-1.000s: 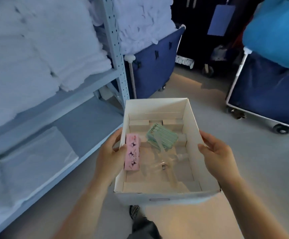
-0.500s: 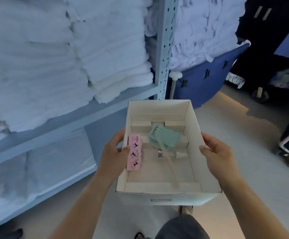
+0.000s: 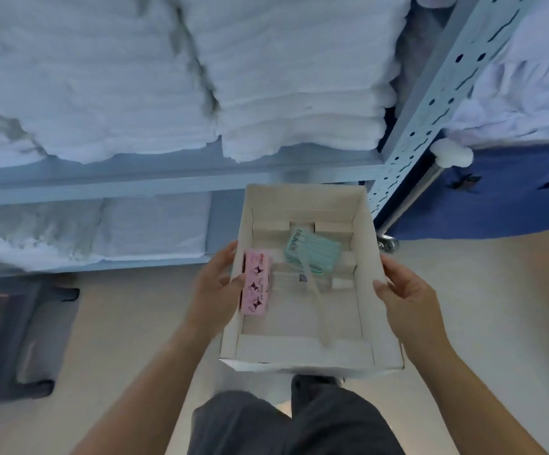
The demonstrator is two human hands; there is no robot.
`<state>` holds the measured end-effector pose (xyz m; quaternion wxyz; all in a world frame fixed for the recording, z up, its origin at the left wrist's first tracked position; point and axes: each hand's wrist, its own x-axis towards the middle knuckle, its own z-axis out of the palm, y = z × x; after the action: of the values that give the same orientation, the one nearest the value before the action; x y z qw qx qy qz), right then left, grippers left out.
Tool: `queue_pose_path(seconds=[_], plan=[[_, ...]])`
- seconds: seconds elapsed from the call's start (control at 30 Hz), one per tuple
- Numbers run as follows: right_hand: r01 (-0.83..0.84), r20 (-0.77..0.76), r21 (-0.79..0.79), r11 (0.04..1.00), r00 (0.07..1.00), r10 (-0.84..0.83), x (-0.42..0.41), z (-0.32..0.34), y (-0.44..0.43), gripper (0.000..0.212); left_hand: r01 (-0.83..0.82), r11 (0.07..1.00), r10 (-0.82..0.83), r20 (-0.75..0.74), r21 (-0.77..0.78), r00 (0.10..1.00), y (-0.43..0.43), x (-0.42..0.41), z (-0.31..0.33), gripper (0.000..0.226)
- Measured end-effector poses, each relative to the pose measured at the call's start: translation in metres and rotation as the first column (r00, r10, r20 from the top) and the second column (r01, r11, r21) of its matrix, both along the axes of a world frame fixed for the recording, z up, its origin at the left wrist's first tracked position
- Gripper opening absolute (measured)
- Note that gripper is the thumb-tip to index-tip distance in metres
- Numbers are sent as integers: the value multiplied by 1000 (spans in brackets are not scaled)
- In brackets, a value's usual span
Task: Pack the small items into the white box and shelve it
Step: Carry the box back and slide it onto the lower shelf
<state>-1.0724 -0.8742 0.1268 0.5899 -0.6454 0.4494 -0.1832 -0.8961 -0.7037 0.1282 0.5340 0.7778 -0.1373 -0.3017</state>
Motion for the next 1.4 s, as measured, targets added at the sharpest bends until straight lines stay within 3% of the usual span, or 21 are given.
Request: queue_pose_path(seconds=[0.3, 0.6, 0.87, 1.07, 1.4], plan=[[-15, -43, 140, 990, 999, 21, 43, -68, -48, 48, -55, 990, 63, -61, 131, 996, -29, 29, -84, 57], [47, -90, 205, 978, 996, -29, 104, -224, -87, 46, -40, 984, 57, -92, 171, 994, -72, 89, -229, 56], [19, -59, 115, 993, 998, -12, 170, -397, -138, 45, -123, 986, 124, 0, 108, 992, -128, 144, -394, 52], [-45, -8, -46, 998, 999, 45, 210, -512, -180, 40, -139, 990, 135, 93, 37, 987, -171, 184, -502, 51], [12, 118, -157, 988, 993, 7, 254, -592, -224, 37, -72, 993, 86, 161, -91, 983, -214, 240, -596, 50]])
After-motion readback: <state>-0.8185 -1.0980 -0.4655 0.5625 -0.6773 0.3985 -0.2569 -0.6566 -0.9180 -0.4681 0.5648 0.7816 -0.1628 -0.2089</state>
